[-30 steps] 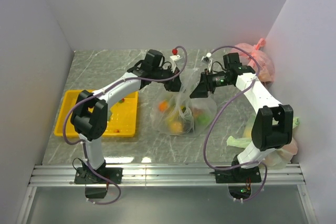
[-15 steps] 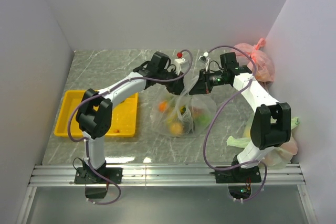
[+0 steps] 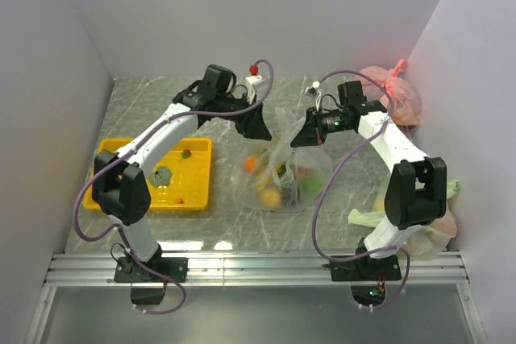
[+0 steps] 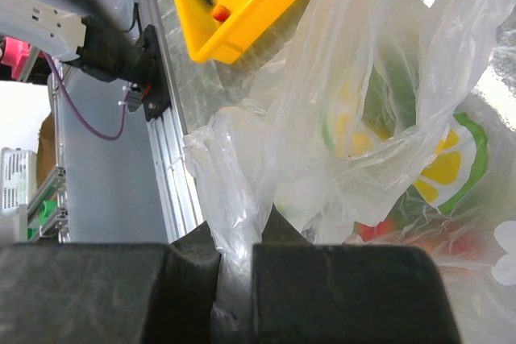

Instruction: Place the fake fruits into the plastic bag and tie a complex knot

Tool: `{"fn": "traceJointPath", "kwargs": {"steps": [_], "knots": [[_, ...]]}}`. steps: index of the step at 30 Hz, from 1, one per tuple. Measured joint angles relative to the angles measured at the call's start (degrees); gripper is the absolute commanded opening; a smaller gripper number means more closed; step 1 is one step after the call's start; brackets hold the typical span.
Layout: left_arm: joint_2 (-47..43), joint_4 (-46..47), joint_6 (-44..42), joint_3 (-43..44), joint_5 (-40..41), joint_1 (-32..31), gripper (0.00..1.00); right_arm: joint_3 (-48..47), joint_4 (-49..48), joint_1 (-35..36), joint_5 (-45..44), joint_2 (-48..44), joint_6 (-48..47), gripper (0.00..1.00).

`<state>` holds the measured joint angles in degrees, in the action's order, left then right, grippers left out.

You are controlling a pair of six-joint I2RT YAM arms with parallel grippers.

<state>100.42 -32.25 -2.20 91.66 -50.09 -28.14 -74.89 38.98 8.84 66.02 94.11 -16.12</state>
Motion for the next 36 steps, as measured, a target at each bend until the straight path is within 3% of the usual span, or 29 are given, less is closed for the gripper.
{"fn": "traceJointPath", "kwargs": {"steps": [4,8,10,14,18,25,29,30,33,34,36], "knots": [[0.5,2.1,1.6,0.1,-0.6,-3.1,0.39,0.0,0.5,0.0,0.3,0.0,-0.5,0.00],[2.9,5.0,3.7,1.0,0.0,-6.0,0.08,0.0,1.8,0.0,1.1,0.0,-1.8,0.04],[5.0,6.5,4.9,2.2,0.7,-7.0,0.01,0.0,2.7,0.3,1.2,0.0,-2.7,0.08],[8.7,9.8,7.4,3.7,1.3,-7.6,0.00,0.0,3.5,0.8,1.2,0.0,-4.2,0.16],[10.9,12.4,9.7,5.1,1.3,-7.6,0.00,0.1,3.2,1.2,1.4,0.0,-4.2,0.34],[11.1,17.9,15.2,5.1,0.9,-8.1,0.00,2.6,-2.7,1.4,2.7,0.0,1.6,0.41],[11.1,20.5,18.5,5.1,0.4,-8.9,0.00,4.1,-7.5,2.2,3.0,0.0,5.2,0.30],[11.1,20.7,18.9,5.1,0.5,-9.0,0.00,4.2,-8.0,2.4,3.5,0.0,5.9,0.19],[11.2,21.4,19.9,5.1,-1.0,-8.2,0.01,4.4,-8.7,2.3,4.8,0.1,6.1,0.01],[11.2,21.7,20.5,5.0,-1.2,-8.0,0.01,4.4,-9.0,2.3,4.8,0.2,6.0,0.00],[11.2,22.6,21.9,4.5,-1.4,-7.6,0.13,4.4,-9.0,2.3,4.8,0.4,5.5,0.00]]}}
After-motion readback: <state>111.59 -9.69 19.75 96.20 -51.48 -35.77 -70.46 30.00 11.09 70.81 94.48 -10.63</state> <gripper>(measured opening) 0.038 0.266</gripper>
